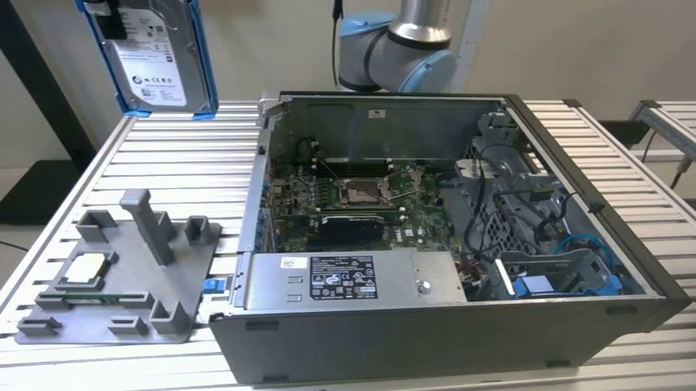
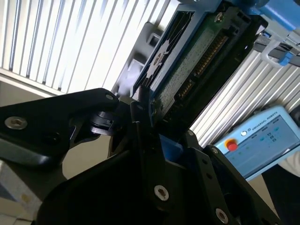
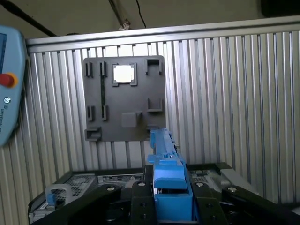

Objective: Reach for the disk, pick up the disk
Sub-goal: 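Pick up the disk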

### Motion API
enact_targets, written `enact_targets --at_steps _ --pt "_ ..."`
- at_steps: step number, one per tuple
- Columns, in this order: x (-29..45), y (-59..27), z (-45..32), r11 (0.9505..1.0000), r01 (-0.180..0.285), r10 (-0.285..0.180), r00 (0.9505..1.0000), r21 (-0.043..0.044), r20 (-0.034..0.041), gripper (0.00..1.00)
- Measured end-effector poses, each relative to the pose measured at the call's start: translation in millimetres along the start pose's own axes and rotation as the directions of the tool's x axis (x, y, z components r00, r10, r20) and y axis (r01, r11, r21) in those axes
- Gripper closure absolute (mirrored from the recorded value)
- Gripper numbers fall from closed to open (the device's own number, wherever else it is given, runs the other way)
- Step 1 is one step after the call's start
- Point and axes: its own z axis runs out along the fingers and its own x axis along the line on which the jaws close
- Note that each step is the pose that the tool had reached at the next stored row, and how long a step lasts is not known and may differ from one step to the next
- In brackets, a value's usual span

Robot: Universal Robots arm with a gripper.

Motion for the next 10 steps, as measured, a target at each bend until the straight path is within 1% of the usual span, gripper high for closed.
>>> enact_targets --at_steps 2,7,9,10 --pt "-0.6 -5.7 0.0 1.0000 0.000 0.000 1.0000 -0.0001 -0.0001 1.00" --pt "-2.4 -24.5 0.0 1.0000 0.000 0.000 1.0000 0.0001 0.0001 1.00" --pt "-3.0 -31.1 0.0 1.0000 0.001 -0.001 1.0000 -0.0001 0.0016 1.00" --pt "-3.2 -33.3 0.0 1.0000 0.001 -0.001 1.0000 -0.0003 0.0037 1.00"
